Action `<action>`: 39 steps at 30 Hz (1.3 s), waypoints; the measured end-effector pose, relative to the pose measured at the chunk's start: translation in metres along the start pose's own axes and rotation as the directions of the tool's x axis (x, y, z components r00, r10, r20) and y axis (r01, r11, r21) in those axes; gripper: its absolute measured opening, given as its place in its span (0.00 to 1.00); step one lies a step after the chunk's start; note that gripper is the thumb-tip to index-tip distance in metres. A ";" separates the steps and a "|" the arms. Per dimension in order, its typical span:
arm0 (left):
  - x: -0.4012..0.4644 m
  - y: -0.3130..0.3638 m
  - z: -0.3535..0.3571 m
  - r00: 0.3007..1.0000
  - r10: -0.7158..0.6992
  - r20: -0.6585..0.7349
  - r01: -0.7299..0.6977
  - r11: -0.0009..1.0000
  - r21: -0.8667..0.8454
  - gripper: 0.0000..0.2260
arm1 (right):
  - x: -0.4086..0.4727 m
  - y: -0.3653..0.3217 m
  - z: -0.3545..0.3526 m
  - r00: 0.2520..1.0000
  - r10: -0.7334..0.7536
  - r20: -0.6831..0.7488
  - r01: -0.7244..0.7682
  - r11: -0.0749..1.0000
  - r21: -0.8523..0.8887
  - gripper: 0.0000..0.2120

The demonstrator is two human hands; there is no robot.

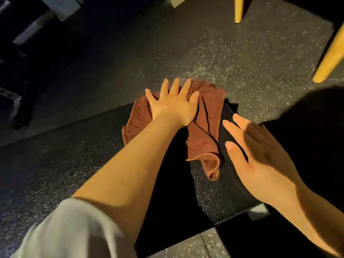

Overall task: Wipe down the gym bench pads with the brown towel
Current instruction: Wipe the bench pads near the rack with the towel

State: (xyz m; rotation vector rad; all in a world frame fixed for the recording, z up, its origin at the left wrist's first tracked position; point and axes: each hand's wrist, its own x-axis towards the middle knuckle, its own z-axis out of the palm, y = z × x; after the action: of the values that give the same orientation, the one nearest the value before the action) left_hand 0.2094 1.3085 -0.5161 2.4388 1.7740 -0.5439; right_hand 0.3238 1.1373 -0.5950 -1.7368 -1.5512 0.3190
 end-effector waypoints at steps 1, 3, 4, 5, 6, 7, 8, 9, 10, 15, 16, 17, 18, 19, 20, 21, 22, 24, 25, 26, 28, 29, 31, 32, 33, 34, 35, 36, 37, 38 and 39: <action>-0.009 -0.004 0.000 1.000 0.018 0.016 -0.018 1.000 0.015 0.27 | 0.000 -0.001 -0.001 1.000 0.006 0.008 -0.006 1.000 0.003 0.26; -0.031 -0.018 -0.002 0.997 0.057 0.052 -0.061 0.996 0.058 0.31 | 0.001 -0.003 -0.004 0.999 0.018 0.029 -0.017 1.000 -0.014 0.27; -0.044 -0.027 -0.003 0.996 0.070 0.064 -0.075 0.994 0.074 0.33 | 0.001 -0.002 -0.005 0.999 0.025 0.043 -0.024 0.999 -0.025 0.27; -0.059 -0.036 -0.002 0.995 0.073 0.067 -0.079 0.993 0.085 0.35 | 0.001 -0.002 -0.006 0.998 0.032 0.058 -0.030 0.999 -0.030 0.27; -0.077 -0.045 0.001 0.995 0.076 0.059 -0.081 0.993 0.090 0.37 | 0.000 -0.002 -0.006 0.997 0.037 0.068 -0.035 0.999 -0.030 0.27; -0.096 -0.052 0.005 0.996 0.078 0.046 -0.082 0.993 0.091 0.38 | -0.001 -0.003 -0.005 0.997 0.039 0.072 -0.037 0.999 -0.031 0.27; -0.114 -0.056 0.008 0.997 0.074 0.037 -0.077 0.993 0.091 0.37 | -0.002 -0.004 -0.005 0.997 0.039 0.072 -0.037 0.999 -0.035 0.27; -0.130 -0.059 0.010 0.997 0.066 0.042 -0.070 0.993 0.098 0.35 | -0.003 -0.006 -0.005 0.997 0.042 0.071 -0.039 0.998 -0.040 0.27; -0.141 -0.060 0.012 0.997 0.054 0.051 -0.060 0.992 0.108 0.33 | -0.003 -0.007 -0.004 0.996 0.048 0.069 -0.045 0.998 -0.045 0.26; -0.134 -0.052 0.015 0.998 0.036 0.056 -0.041 0.994 0.100 0.32 | -0.005 -0.008 0.001 1.000 0.012 0.028 -0.011 0.999 -0.045 0.26; -0.126 -0.048 0.016 0.998 0.044 0.044 -0.048 0.994 0.099 0.32 | -0.005 -0.008 0.001 1.000 0.008 0.019 -0.008 0.999 -0.038 0.26; -0.118 -0.042 0.016 0.998 0.050 0.035 -0.053 0.993 0.109 0.31 | -0.005 -0.008 0.001 1.000 0.007 0.008 -0.007 0.999 -0.033 0.25; -0.108 -0.035 0.016 0.998 0.051 0.032 -0.054 0.991 0.121 0.30 | -0.005 -0.009 0.000 1.000 0.005 -0.008 -0.005 1.000 -0.026 0.24; -0.096 -0.028 0.016 0.998 0.051 0.029 -0.054 0.991 0.124 0.28 | -0.005 -0.009 0.000 1.000 0.005 -0.026 -0.006 1.000 -0.014 0.24; -0.082 -0.020 0.015 0.998 0.052 0.022 -0.054 0.992 0.113 0.26 | -0.006 -0.010 -0.001 0.999 0.014 -0.048 -0.014 1.000 0.008 0.23; -0.066 -0.011 0.014 0.999 0.050 0.013 -0.051 0.995 0.089 0.25 | -0.006 -0.011 -0.002 0.997 0.035 -0.074 -0.032 0.999 0.039 0.23; -0.049 -0.003 0.011 0.999 0.040 0.010 -0.041 0.997 0.059 0.25 | -0.006 -0.011 -0.004 0.993 0.064 -0.100 -0.056 0.995 0.078 0.23; -0.023 0.011 0.008 1.000 0.008 0.005 -0.008 1.000 0.015 0.24 | -0.007 -0.011 -0.005 0.984 0.126 -0.127 -0.105 0.982 0.159 0.23; -0.014 0.015 0.007 1.000 -0.009 0.003 0.009 1.000 0.008 0.24 | -0.008 -0.010 -0.005 0.981 0.146 -0.126 -0.121 0.974 0.192 0.24; -0.010 0.019 0.007 1.000 -0.024 0.004 0.024 1.000 0.009 0.24 | -0.008 -0.009 -0.005 0.980 0.157 -0.124 -0.128 0.968 0.215 0.24; -0.014 0.022 0.009 1.000 -0.023 0.009 0.023 0.999 0.031 0.25 | -0.007 -0.006 -0.005 0.980 0.157 -0.120 -0.125 0.962 0.244 0.25; -0.022 0.022 0.011 1.000 -0.007 0.011 0.007 0.999 0.050 0.26 | -0.007 -0.005 -0.006 0.980 0.157 -0.123 -0.120 0.958 0.262 0.24; -0.044 0.025 0.018 0.999 0.034 0.007 -0.034 0.997 0.067 0.27 | -0.011 -0.005 -0.010 0.978 0.154 -0.141 -0.107 0.949 0.297 0.24; -0.056 0.028 0.021 0.999 0.053 -0.002 -0.053 0.996 0.071 0.27 | -0.014 -0.006 -0.012 0.977 0.157 -0.142 -0.107 0.944 0.312 0.23; -0.069 0.032 0.025 0.997 0.070 -0.011 -0.069 0.995 0.075 0.28 | -0.019 -0.007 -0.014 0.977 0.166 -0.136 -0.114 0.938 0.327 0.23; -0.082 0.037 0.029 0.996 0.092 -0.015 -0.090 0.993 0.076 0.28 | -0.025 -0.009 -0.016 0.976 0.175 -0.127 -0.123 0.932 0.341 0.23; -0.095 0.041 0.033 0.993 0.121 -0.015 -0.119 0.990 0.075 0.29 | -0.030 -0.011 -0.018 0.976 0.179 -0.120 -0.127 0.927 0.354 0.24; -0.107 0.044 0.036 0.987 0.159 -0.024 -0.157 0.986 0.060 0.30 | -0.036 -0.012 -0.020 0.977 0.180 -0.114 -0.127 0.921 0.368 0.24; -0.119 0.044 0.038 0.978 0.202 -0.055 -0.202 0.979 0.016 0.32 | -0.040 -0.014 -0.024 0.976 0.188 -0.108 -0.132 0.911 0.390 0.23; -0.132 0.041 0.037 0.967 0.230 -0.113 -0.240 0.967 -0.090 0.34 | -0.041 -0.018 -0.029 0.975 0.201 -0.098 -0.143 0.898 0.417 0.23; -0.145 0.035 0.033 0.960 0.205 -0.188 -0.250 0.932 -0.261 0.32 | -0.040 -0.022 -0.035 0.974 0.208 -0.094 -0.148 0.890 0.432 0.23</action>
State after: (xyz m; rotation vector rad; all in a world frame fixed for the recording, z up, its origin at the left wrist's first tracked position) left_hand 0.1958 1.1566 -0.5045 2.4899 1.4636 -0.0704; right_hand 0.3209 1.0862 -0.5687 -1.5200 -1.1214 0.5706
